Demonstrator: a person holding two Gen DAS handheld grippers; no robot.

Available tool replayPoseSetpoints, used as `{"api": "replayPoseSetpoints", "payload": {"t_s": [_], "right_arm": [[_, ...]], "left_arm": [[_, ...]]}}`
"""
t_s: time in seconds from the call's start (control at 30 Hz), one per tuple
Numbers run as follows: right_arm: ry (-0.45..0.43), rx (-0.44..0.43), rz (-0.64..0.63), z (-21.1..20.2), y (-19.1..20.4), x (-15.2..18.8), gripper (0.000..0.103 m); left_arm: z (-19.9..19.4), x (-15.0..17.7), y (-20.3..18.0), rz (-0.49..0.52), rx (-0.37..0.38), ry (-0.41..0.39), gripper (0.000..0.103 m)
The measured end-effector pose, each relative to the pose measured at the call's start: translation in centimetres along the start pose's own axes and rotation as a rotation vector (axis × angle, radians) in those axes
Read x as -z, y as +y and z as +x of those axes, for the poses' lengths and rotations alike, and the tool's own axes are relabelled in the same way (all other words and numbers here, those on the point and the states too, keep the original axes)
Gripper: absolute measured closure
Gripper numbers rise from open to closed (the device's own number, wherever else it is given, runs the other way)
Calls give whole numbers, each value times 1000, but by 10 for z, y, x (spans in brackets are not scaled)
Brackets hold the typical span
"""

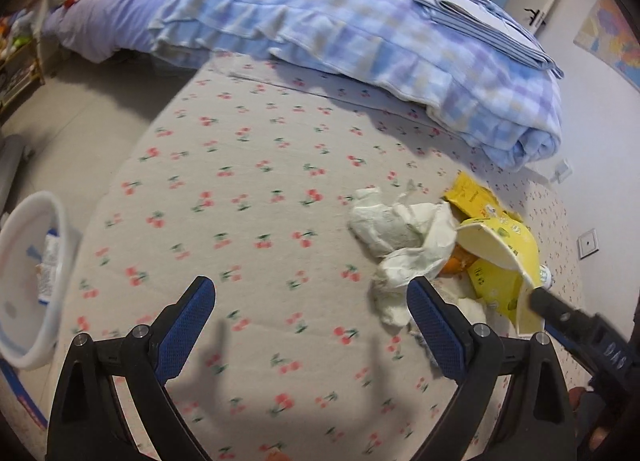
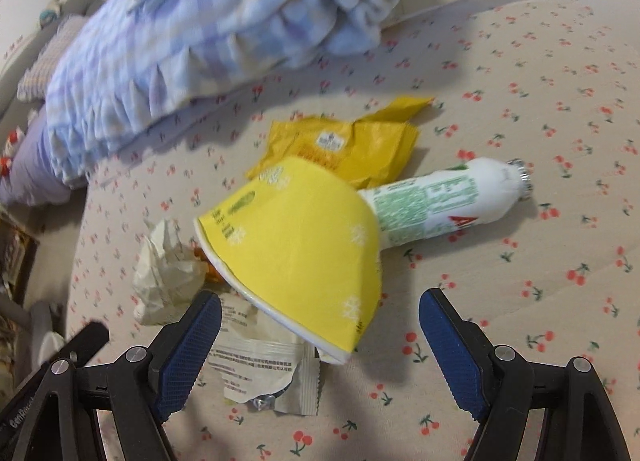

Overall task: Collect trash
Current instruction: 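Grasp the crumpled white paper with the left tool while the right tool grasps the yellow paper cup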

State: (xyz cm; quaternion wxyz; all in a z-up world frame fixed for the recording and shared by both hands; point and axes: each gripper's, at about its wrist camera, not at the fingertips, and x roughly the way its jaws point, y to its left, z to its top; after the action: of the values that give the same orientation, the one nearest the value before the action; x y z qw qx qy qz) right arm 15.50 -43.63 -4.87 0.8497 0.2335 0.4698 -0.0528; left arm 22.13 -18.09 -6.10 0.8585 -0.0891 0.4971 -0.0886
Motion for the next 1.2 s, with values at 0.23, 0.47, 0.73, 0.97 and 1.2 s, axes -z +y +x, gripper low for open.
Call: {"api": "replayPoseSetpoints", "payload": {"t_s": [0.23, 0.47, 0.73, 0.97, 1.2], "right_arm": [[32, 25, -53, 17, 0, -5, 63], [13, 17, -57, 3, 1, -9, 66], [-46, 14, -71, -27, -2, -11, 66], [-79, 2, -67, -48, -3, -10, 66], [-101, -31, -51, -64, 1, -9, 67]], "left_arm": [[16, -8, -16, -2, 131, -5, 8], [32, -8, -29, 6, 206, 3, 29], [37, -5, -34, 26, 238, 7, 68], [9, -3, -28, 93, 204, -18, 69], [-27, 4, -6, 146, 154, -30, 69]]}}
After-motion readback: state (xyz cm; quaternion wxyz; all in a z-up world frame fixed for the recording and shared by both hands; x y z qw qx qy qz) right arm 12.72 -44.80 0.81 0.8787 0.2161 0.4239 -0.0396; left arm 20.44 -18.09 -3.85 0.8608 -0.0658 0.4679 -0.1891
